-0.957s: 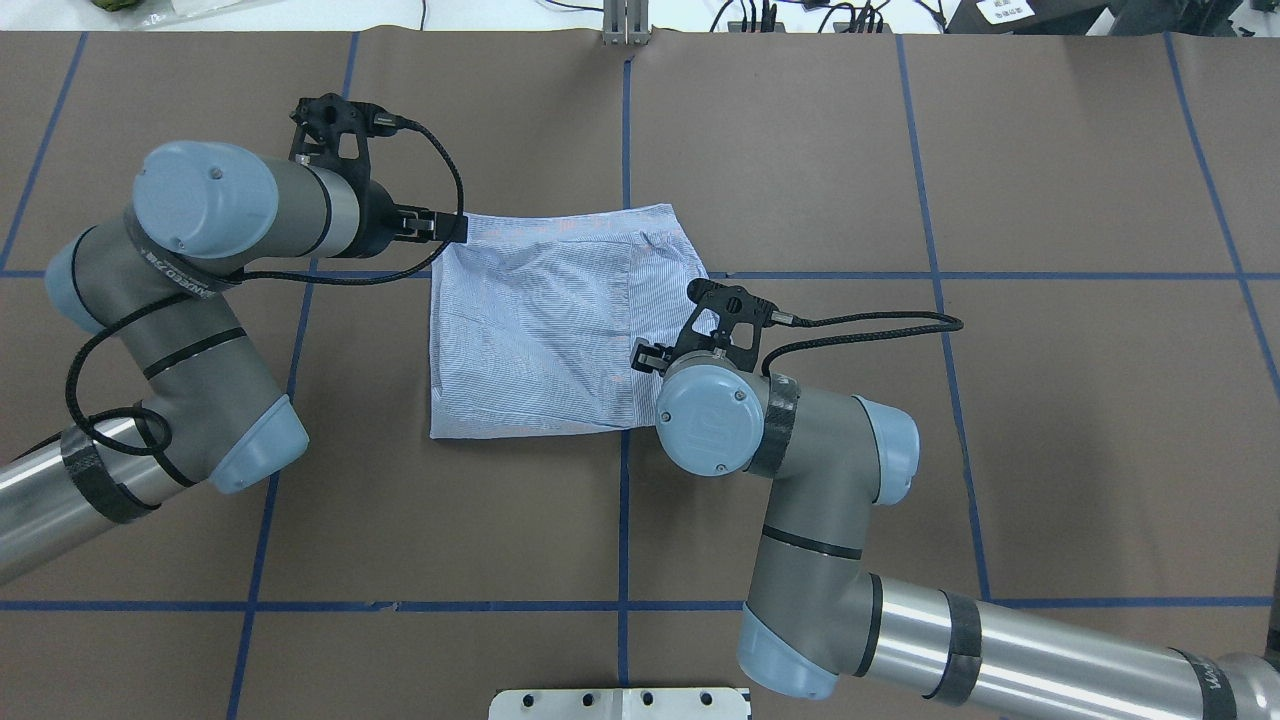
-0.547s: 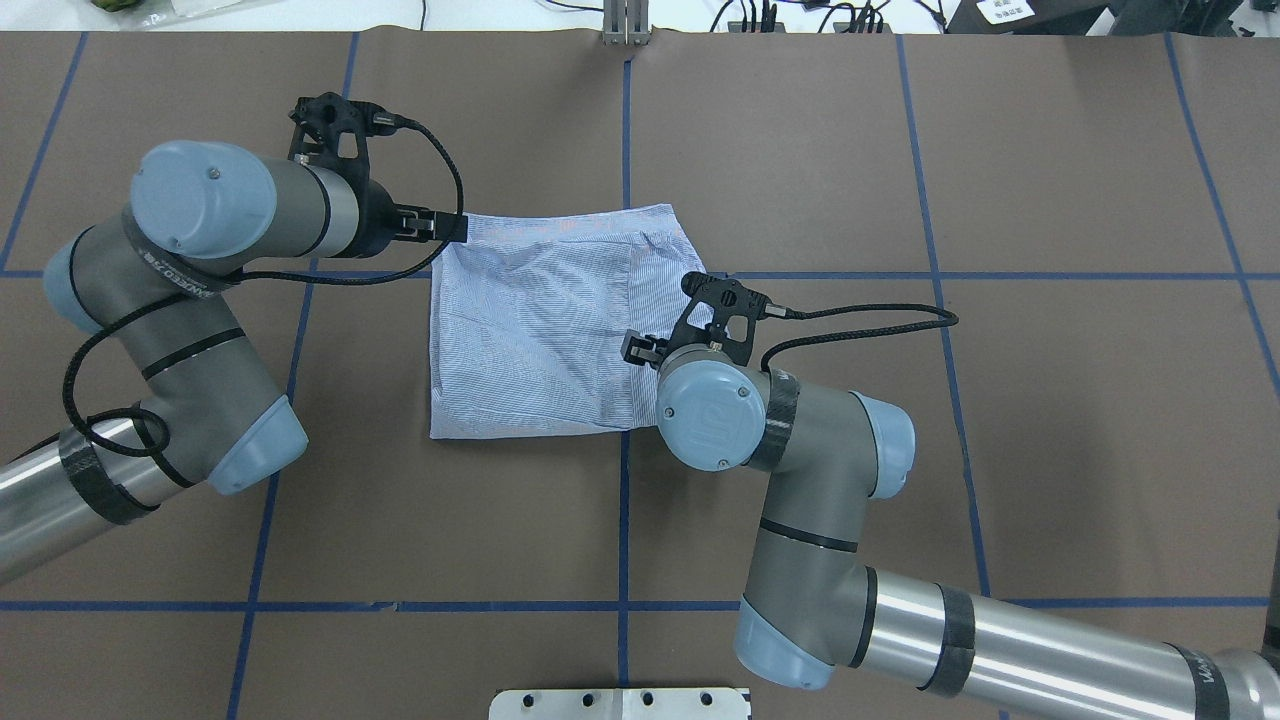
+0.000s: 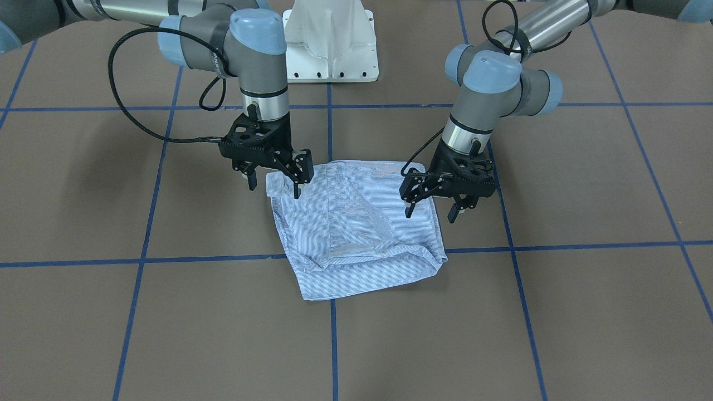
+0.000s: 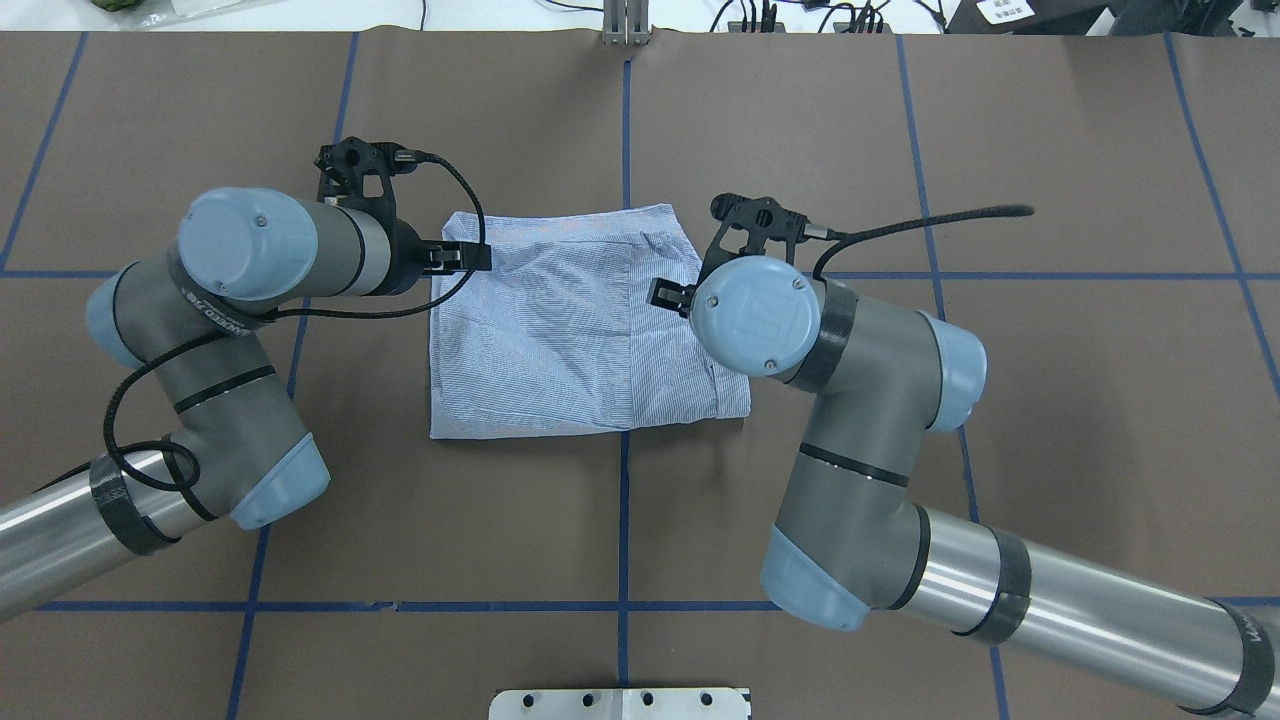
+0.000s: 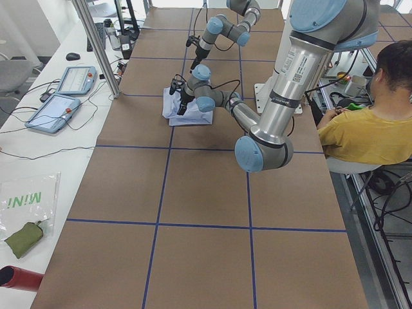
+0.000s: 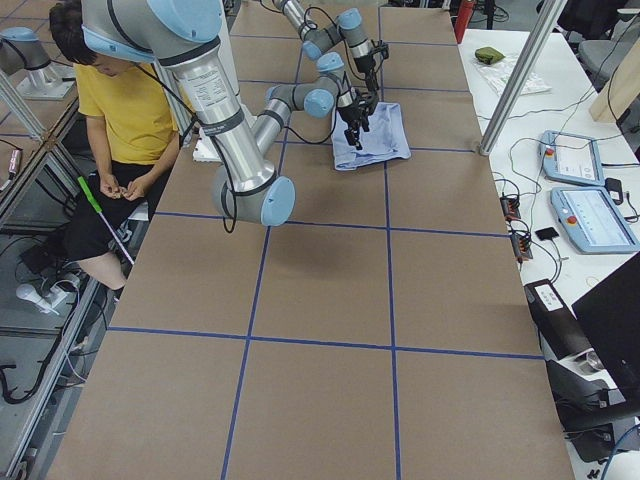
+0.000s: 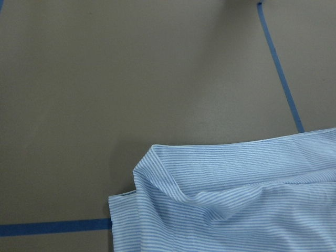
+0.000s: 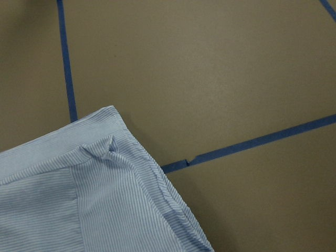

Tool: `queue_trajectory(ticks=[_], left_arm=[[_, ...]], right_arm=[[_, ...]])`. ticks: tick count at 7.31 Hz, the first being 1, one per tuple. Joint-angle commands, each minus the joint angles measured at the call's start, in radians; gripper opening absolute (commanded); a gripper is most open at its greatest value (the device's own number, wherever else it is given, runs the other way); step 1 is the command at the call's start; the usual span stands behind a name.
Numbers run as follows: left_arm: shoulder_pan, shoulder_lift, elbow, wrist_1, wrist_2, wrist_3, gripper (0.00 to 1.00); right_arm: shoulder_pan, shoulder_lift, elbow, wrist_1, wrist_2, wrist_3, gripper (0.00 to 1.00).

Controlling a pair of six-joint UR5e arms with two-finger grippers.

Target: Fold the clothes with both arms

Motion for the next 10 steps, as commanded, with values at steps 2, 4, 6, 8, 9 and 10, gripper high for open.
queue_trajectory(ticks=[2,4,6,8,9,10], left_arm=[[0.006,-0.081,0.150,-0.096,0.052,-0.188,0.72],[0.003,-0.133,0.247,-0.122,0.108,-0.186,0.71],[0.000,-0.138,0.258,-0.124,0.108,-0.183,0.58],[0.001,-0.141,0.255,-0.122,0.107,-0.181,0.00],[0.001,-0.138,0.255,-0.121,0.105,-0.175,0.00],[-0.008,-0.137,0.258,-0.121,0.105,-0.143,0.00]], right_arm=[[0.040,0.004,0.007,-0.008,0.025,-0.037,1.00],[0.040,0.004,0.006,-0.006,0.025,-0.037,1.00],[0.039,0.004,0.006,-0.005,0.025,-0.035,1.00],[0.039,0.002,0.004,-0.002,0.025,-0.035,1.00],[0.039,0.002,0.004,-0.002,0.025,-0.035,1.00],[0.039,0.002,0.004,0.000,0.025,-0.035,1.00]])
